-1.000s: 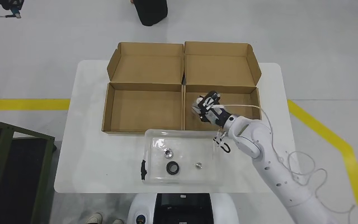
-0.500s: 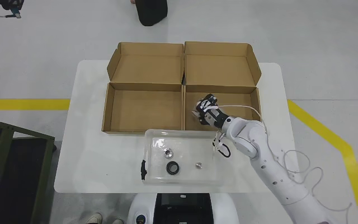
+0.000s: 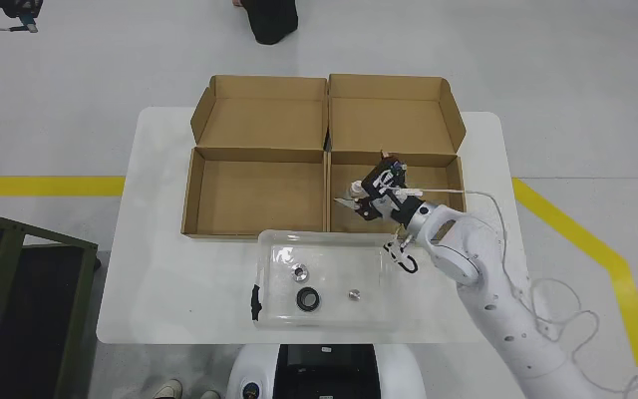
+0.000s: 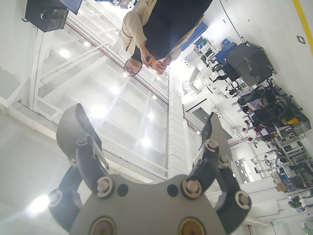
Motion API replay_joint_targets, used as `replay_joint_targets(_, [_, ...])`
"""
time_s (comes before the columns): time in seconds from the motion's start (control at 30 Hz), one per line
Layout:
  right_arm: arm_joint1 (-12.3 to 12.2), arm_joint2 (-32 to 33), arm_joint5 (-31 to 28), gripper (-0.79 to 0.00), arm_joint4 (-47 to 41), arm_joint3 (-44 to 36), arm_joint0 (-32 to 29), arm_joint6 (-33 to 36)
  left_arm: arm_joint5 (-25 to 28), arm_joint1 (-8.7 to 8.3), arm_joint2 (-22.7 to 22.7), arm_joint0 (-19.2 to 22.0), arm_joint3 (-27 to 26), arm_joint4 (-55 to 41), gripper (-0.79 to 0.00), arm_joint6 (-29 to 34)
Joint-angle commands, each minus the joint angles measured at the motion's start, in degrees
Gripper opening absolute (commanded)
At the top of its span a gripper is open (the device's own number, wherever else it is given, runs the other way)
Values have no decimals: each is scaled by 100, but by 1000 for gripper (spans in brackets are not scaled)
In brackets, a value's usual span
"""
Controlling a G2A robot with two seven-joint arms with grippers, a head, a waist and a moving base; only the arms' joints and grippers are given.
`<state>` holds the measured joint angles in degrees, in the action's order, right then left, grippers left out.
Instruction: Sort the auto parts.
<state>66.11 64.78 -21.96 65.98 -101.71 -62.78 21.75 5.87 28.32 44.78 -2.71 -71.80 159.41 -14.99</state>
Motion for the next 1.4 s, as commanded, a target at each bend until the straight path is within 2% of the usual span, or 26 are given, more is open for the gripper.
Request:
replay_joint_targets(0.0, [-26, 99, -127, 0, -67, -243, -132, 45, 0, 0, 0, 0, 0, 0, 0, 1])
replay_joint_targets(0.27, [-163, 524, -881, 0, -147, -1192, -912, 23, 0, 0, 0, 0, 0, 0, 0, 1])
replay_joint_targets(0.5, [-302, 750, -1840, 0, 518, -1837, -1606, -169, 0, 0, 0, 0, 0, 0, 0, 1])
replay_joint_targets(0.67, [-402, 853, -2663, 0, 956, -2029, -1923, -163, 0, 0, 0, 0, 0, 0, 0, 1])
replay_joint_targets(0.8, [-468, 898, -3190, 0, 986, -1942, -2090, -31, 0, 0, 0, 0, 0, 0, 0, 1])
replay_joint_targets(1.03, [-546, 908, -3465, 0, 920, -1853, -2223, 499, 0, 0, 0, 0, 0, 0, 0, 1])
replay_joint_targets(1.37, [-590, 602, -3294, 0, 1560, -1793, -2229, 900, 0, 0, 0, 0, 0, 0, 0, 1])
